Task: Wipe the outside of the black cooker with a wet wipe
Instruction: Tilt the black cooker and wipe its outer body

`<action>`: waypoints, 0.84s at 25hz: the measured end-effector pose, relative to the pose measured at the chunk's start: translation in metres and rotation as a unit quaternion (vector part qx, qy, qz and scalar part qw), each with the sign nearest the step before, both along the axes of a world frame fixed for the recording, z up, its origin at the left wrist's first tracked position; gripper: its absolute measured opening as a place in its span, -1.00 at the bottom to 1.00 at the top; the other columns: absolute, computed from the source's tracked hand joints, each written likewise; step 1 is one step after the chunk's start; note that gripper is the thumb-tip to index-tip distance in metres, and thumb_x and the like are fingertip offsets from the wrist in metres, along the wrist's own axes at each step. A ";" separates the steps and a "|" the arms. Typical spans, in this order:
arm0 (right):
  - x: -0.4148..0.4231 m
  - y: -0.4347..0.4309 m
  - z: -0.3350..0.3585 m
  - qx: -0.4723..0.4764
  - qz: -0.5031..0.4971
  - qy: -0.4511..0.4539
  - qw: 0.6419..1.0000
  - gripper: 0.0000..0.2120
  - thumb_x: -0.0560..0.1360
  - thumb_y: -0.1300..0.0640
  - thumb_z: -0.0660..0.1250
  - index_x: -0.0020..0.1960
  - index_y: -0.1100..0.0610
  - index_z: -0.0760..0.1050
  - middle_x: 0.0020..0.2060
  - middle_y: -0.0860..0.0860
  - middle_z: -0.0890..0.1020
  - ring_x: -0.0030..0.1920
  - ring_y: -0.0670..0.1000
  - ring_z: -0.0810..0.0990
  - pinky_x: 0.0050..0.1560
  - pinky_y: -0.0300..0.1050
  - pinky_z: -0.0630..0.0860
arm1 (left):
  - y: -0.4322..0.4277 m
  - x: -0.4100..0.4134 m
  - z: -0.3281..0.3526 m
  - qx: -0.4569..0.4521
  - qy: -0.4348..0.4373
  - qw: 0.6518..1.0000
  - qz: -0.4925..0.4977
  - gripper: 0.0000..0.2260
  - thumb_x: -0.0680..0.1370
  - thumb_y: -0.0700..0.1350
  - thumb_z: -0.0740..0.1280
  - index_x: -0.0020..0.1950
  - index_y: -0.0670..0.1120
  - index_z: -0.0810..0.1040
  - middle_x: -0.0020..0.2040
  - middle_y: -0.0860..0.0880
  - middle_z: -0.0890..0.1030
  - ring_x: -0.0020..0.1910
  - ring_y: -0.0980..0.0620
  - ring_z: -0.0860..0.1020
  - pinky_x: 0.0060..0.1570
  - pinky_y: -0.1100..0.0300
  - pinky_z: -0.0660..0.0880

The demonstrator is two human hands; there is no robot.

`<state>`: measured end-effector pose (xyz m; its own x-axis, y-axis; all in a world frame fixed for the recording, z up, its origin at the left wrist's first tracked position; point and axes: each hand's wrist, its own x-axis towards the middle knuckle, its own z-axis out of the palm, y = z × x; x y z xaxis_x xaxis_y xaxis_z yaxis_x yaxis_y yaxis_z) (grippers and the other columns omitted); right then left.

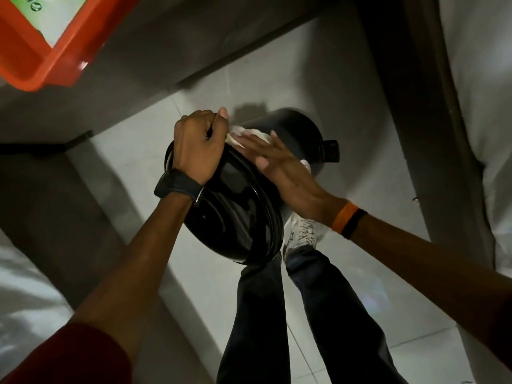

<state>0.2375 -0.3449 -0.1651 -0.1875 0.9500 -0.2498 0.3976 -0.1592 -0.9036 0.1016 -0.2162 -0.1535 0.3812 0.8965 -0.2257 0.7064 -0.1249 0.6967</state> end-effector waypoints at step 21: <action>-0.008 -0.059 -0.009 -0.003 -0.167 0.026 0.986 -0.52 0.73 -0.07 -0.14 0.65 -0.18 -0.02 0.64 -0.30 0.00 0.68 -0.14 -0.05 0.69 0.10 -0.07 | 0.039 -0.006 -0.013 0.028 -0.014 0.999 -0.011 -0.77 0.63 0.03 0.21 -0.23 0.12 0.35 -0.23 0.20 0.37 -0.07 0.06 0.41 -0.01 0.15 0.31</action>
